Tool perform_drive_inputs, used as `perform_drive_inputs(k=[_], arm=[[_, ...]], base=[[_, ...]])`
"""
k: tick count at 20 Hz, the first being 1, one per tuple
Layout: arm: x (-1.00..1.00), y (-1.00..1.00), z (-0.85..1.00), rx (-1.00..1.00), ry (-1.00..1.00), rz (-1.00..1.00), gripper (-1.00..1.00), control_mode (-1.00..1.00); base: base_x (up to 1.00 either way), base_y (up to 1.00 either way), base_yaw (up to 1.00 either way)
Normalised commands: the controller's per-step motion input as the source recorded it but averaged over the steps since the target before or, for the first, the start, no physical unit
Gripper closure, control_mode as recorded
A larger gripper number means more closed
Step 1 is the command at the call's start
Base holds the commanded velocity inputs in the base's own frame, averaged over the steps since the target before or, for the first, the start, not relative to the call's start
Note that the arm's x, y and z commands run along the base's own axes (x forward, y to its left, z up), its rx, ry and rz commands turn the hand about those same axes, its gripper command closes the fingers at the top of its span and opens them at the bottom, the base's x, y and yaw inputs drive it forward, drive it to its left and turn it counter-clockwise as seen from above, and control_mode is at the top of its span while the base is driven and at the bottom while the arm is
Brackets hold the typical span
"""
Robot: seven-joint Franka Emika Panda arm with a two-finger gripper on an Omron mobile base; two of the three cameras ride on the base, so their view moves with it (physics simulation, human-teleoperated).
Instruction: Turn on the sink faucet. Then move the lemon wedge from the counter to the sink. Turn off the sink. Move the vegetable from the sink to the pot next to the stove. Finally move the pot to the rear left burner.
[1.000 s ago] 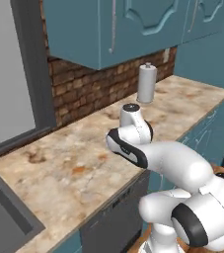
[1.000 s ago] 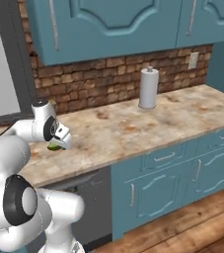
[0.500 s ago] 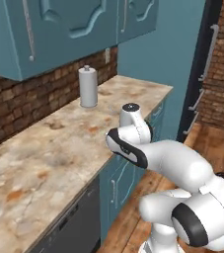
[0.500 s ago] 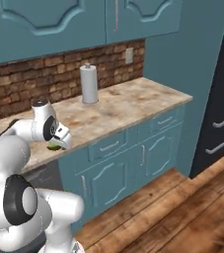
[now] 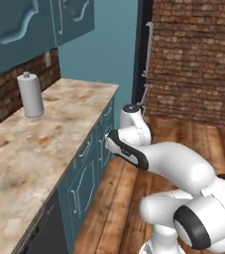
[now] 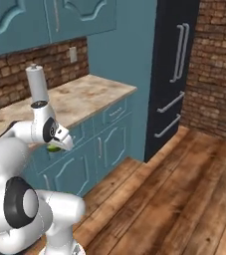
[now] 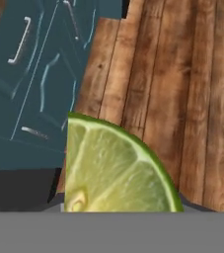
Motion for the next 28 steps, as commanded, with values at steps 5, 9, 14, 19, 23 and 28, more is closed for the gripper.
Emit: perform_drive_inputs(k=[5,9,14,19,23,28], arm=[[0.0,0.0,0.0,0.0,0.0,0.0,1.0,1.0],[0.0,0.0,0.0,0.0,0.0,0.0,1.0,1.0],[0.0,0.0,0.0,0.0,0.0,0.0,1.0,1.0],[0.0,0.0,0.0,0.0,0.0,0.0,1.0,1.0],[0.0,0.0,0.0,0.0,0.0,0.0,1.0,1.0],[0.0,0.0,0.0,0.0,0.0,0.0,1.0,1.0]], base=[[0.0,-0.24,-0.47],[0.0,-0.31,-0.47],[0.0,-0.45,-0.46],[0.0,-0.48,-0.45],[0.0,-0.45,-0.45],[-0.01,-0.49,-0.44]])
